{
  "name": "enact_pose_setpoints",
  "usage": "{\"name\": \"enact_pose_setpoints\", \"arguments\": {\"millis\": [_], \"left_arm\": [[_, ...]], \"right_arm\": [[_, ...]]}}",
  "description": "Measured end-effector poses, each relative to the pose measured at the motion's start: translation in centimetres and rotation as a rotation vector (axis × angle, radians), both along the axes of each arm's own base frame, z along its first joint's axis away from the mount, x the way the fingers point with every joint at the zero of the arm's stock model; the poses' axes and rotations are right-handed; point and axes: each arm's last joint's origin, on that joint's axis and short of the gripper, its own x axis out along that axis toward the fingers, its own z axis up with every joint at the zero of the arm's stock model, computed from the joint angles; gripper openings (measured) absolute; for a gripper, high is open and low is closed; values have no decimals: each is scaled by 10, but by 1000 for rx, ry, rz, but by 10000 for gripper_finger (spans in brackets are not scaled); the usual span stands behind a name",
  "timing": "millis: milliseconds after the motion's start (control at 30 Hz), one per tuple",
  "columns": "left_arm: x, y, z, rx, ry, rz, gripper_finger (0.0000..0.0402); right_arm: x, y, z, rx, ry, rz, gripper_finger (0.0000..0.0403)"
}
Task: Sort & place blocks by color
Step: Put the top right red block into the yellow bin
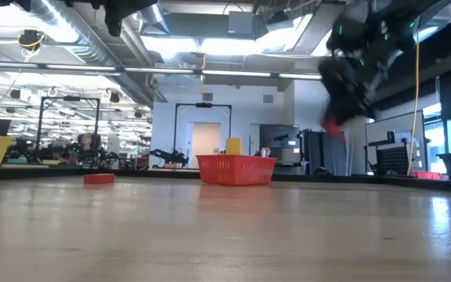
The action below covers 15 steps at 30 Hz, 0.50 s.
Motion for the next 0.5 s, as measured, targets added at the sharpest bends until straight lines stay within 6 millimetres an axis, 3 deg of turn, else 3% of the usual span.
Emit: {"name": "enact_pose_setpoints", "arguments": {"millis": [300, 500], "left_arm": [[0, 0, 0, 17, 4, 3, 169], [6, 1, -4, 69, 45, 30, 169]], "right_arm": [[69, 57, 53, -135, -704, -29, 131], [86, 77, 61, -197, -881, -85, 131]]}}
